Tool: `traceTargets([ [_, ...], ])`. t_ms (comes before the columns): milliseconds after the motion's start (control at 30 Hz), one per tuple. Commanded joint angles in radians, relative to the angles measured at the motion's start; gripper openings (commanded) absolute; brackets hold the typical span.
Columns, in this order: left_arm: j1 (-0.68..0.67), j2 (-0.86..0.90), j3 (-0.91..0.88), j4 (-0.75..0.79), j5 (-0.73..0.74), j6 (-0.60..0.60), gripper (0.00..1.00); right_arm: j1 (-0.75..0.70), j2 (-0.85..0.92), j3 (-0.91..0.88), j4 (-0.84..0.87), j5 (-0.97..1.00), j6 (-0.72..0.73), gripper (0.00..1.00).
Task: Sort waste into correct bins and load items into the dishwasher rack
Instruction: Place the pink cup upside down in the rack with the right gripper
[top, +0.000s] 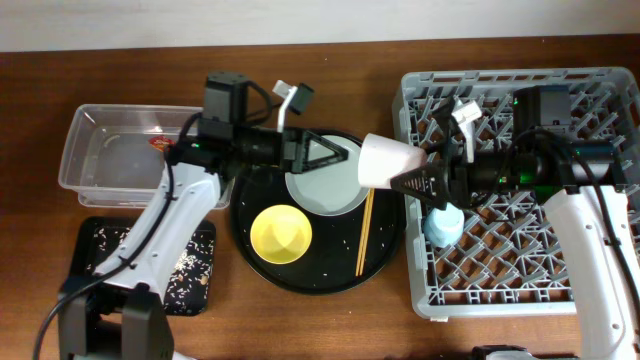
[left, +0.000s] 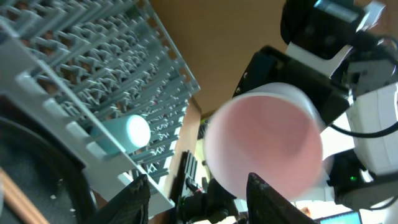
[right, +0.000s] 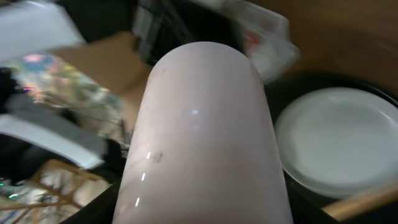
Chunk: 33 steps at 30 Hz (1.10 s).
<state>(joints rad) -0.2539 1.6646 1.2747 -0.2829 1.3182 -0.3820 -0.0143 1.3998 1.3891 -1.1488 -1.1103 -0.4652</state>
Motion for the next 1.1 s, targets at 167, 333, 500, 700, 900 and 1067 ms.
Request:
traceTargets([
  [167,0.028,-0.009,0.003,-0.251,-0.337,0.077,0.49,-0.008,-0.006,0.004,0.053,0.59,0.27,0.56],
  [333,0.027,-0.008,0.003,-0.409,-0.569,0.101,0.49,-0.006,-0.004,0.004,0.104,0.848,0.412,0.56],
  [500,0.026,-0.008,0.002,-0.447,-0.628,0.109,0.49,-0.006,0.05,0.004,0.124,0.951,0.443,0.56],
  [700,0.005,-0.008,0.002,-0.449,-0.665,0.115,0.49,-0.006,0.18,0.004,0.143,0.953,0.445,0.56],
  [900,0.005,-0.008,0.002,-0.452,-0.665,0.115,0.49,-0.006,0.24,0.004,0.143,0.939,0.445,0.57],
  [1067,0.005,-0.008,0.002,-0.452,-0.665,0.115,0.49,-0.006,0.241,0.003,0.133,0.939,0.444,0.62],
])
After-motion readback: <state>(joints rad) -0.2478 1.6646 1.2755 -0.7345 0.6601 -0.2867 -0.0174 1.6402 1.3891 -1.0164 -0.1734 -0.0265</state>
